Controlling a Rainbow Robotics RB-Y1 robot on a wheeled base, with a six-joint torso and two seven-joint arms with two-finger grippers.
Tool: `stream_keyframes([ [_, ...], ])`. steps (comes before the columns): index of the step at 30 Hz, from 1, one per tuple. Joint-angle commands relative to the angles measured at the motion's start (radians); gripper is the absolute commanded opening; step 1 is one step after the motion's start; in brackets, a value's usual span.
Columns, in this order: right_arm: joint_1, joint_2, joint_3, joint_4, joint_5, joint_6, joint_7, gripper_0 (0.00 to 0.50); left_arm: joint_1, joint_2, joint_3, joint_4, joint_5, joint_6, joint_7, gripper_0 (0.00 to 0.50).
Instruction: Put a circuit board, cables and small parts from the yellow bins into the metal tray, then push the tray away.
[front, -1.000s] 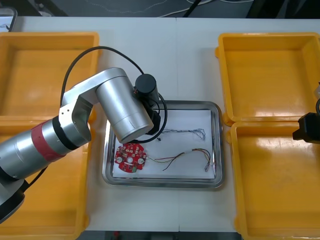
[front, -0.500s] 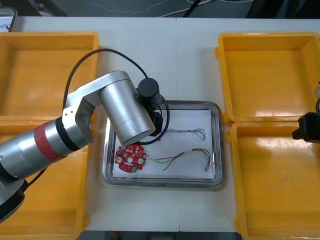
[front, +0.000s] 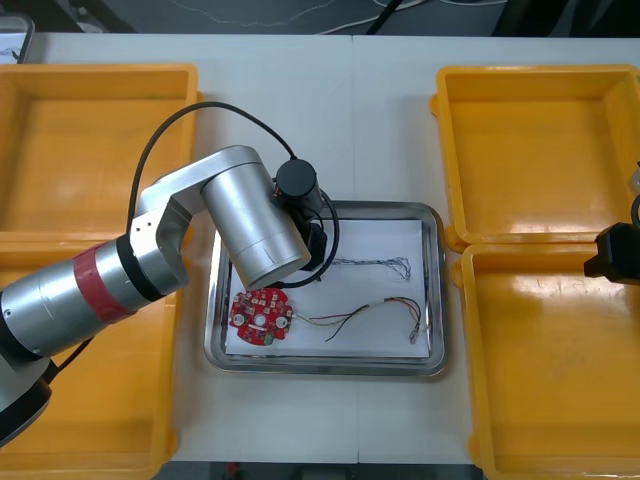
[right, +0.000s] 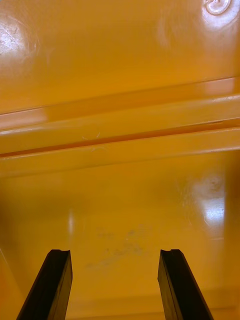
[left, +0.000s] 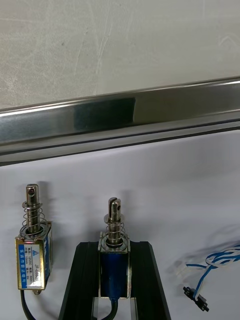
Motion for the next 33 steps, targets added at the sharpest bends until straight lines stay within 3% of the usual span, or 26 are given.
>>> stream_keyframes([
  [1,0.014,-0.018,-0.033,-0.034,-0.002,-0.005,0.048,0.500,-0.048,-0.028,-0.015,-0.007,-0.008,-0.011,0.075,0.000],
  [3,0.013,-0.018,-0.033,-0.034,-0.004,-0.006,0.048,0.500,-0.048,-0.028,-0.015,-0.007,-0.008,-0.011,0.075,0.030],
  [5,0.013,-0.018,-0.033,-0.032,-0.004,-0.006,0.047,0.500,-0.048,-0.028,-0.015,-0.007,-0.010,-0.011,0.078,0.297],
  [6,0.013,-0.018,-0.033,-0.032,-0.004,-0.006,0.047,0.500,-0.048,-0.028,-0.015,-0.005,-0.010,-0.011,0.080,0.390],
  [9,0.014,-0.018,-0.035,-0.032,-0.005,-0.005,0.047,0.500,-0.047,-0.028,-0.015,-0.007,-0.010,-0.011,0.083,0.500],
  [23,0.014,-0.018,-0.048,-0.032,-0.018,-0.005,0.042,0.500,-0.048,-0.031,0.008,-0.028,-0.002,-0.002,0.099,0.500],
  [33,0.013,-0.018,-0.059,-0.032,-0.018,-0.002,0.044,0.500,-0.054,-0.026,0.137,-0.134,0.068,0.157,0.084,0.500],
])
